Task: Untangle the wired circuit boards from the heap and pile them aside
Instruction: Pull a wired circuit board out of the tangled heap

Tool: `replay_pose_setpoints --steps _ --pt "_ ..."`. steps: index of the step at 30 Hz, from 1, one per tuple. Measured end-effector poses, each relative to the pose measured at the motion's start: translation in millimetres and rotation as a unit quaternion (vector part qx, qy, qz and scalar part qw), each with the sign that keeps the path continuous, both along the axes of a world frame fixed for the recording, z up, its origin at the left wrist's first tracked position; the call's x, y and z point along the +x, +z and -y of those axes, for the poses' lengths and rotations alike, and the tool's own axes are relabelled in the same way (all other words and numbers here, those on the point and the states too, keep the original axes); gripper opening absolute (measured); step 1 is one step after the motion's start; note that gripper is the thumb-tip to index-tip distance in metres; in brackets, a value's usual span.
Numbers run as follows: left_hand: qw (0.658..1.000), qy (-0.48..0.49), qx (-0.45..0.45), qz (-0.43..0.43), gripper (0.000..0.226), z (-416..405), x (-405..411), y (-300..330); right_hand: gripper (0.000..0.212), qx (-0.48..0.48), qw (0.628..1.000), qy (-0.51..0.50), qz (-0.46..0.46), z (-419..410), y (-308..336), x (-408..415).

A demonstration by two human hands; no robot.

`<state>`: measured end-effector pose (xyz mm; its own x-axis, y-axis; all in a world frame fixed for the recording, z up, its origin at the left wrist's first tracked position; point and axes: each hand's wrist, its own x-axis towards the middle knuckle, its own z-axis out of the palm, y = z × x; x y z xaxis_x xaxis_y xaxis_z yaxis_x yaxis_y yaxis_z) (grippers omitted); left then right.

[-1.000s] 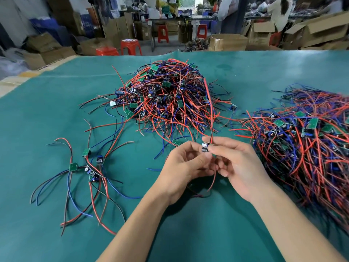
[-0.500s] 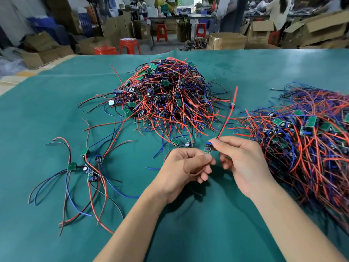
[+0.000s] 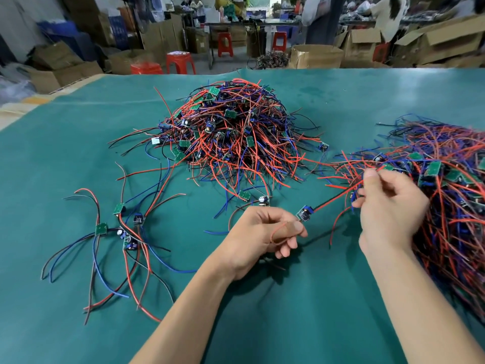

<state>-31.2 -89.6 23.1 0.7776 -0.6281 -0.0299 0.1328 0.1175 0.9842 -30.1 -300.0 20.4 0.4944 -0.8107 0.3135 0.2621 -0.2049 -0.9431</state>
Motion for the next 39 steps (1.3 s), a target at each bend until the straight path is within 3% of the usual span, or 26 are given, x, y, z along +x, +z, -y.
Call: replay_pose_setpoints --steps 4,5,7,9,12,16,19,22,26,29,31,32,33,35,37,39 --pt "0.998 0.056 -0.037 -0.021 0.026 -1.3 2.3 0.3 0.015 0.004 0.995 -0.081 0.056 -0.4 5.5 -4.6" --pt "0.995 0.076 -0.049 -0.029 0.027 -1.6 3.3 0.3 0.013 0.006 0.998 -0.048 0.045 -4.4 6.5 -7.3" --pt "0.992 0.100 -0.066 -0.040 0.027 -1.4 4.6 0.0 0.018 -0.009 0.993 0.110 -0.035 -23.0 6.2 -12.5" --pt "0.993 0.100 -0.056 -0.031 0.025 -0.7 4.4 -0.9 0.033 -0.068 0.950 0.281 -0.115 -45.8 3.6 -17.0" --pt "0.995 0.094 -0.021 0.004 0.022 0.1 3.3 -2.3 0.027 -0.114 0.916 0.363 -0.125 -64.4 3.3 -20.1" --pt "0.998 0.063 0.009 0.021 0.027 -0.7 3.9 -1.6 0.021 -0.102 0.926 0.347 -0.105 -55.7 5.2 -23.0" --pt "0.999 0.036 0.016 0.022 0.022 -0.7 3.1 0.3 0.004 -0.086 0.954 0.283 -0.054 -48.7 13.1 -23.2" --pt "0.999 0.037 0.019 0.025 0.024 -0.4 1.4 0.7 0.021 -0.071 0.978 0.195 -0.035 -28.0 27.4 -23.2" --pt "0.998 0.065 0.000 0.000 0.019 -1.7 1.5 0.3 0.009 -0.028 0.984 0.163 -0.072 13.8 60.7 -34.4" --pt "0.994 0.091 -0.039 -0.039 0.017 -2.3 5.0 -0.4 0.044 -0.092 0.976 0.073 -0.184 60.1 75.3 -35.3" --pt "0.988 0.124 -0.075 -0.055 0.015 -1.5 7.3 -0.2 0.085 -0.152 0.941 0.002 -0.301 80.5 77.9 -35.3" --pt "0.983 0.148 -0.092 -0.059 0.015 -1.0 8.9 0.0 0.094 -0.169 0.931 -0.019 -0.323 82.4 78.0 -36.0" --pt "0.976 0.179 -0.109 -0.060 0.017 -1.0 10.7 -0.2 0.090 -0.196 0.925 -0.027 -0.324 76.8 77.6 -36.2" --pt "0.958 0.247 -0.135 -0.049 0.021 -3.5 14.5 -1.0 0.062 -0.285 0.914 -0.004 -0.289 41.0 77.8 -32.3" --pt "0.940 0.314 -0.134 -0.020 0.021 -7.4 18.3 -3.7 0.040 -0.365 0.882 0.113 -0.277 -9.3 66.5 -26.5" --pt "0.926 0.364 -0.100 0.015 0.020 -10.1 20.1 -6.9 0.034 -0.406 0.840 0.240 -0.269 -55.3 44.4 -20.2"
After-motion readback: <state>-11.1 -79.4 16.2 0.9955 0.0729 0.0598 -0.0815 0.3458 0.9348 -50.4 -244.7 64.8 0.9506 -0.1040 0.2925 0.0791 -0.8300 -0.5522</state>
